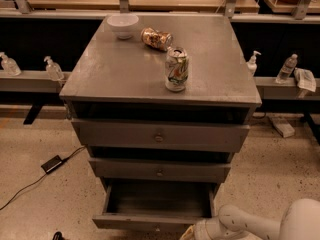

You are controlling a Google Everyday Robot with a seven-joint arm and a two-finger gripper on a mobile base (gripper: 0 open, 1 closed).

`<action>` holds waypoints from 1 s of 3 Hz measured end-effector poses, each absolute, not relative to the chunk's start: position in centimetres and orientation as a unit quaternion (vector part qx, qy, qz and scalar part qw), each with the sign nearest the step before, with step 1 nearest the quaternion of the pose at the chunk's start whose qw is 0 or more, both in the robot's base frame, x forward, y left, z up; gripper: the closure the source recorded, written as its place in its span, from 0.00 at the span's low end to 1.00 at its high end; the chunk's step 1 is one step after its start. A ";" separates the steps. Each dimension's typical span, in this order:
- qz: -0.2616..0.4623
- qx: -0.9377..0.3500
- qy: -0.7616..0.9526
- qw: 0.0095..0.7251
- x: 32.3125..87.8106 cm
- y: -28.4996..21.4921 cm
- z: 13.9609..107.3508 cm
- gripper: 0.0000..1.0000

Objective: Close bottom drawer

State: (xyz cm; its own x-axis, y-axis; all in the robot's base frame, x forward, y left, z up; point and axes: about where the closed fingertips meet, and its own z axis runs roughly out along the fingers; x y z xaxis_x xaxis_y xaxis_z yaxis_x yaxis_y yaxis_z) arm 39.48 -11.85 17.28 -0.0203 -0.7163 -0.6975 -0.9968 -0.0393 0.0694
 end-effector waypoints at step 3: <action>0.234 -0.647 0.675 0.267 44.7 -13.1 13.6 1.00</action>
Offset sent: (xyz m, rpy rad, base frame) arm 0.1311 -0.0590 -0.0748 -0.1177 -0.2597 -0.2567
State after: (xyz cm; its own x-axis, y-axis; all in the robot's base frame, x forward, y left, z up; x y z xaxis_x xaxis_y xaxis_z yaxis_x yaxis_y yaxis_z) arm 44.69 -13.09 13.58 -0.0202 -0.7481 -0.6632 -0.9981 0.0540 -0.0305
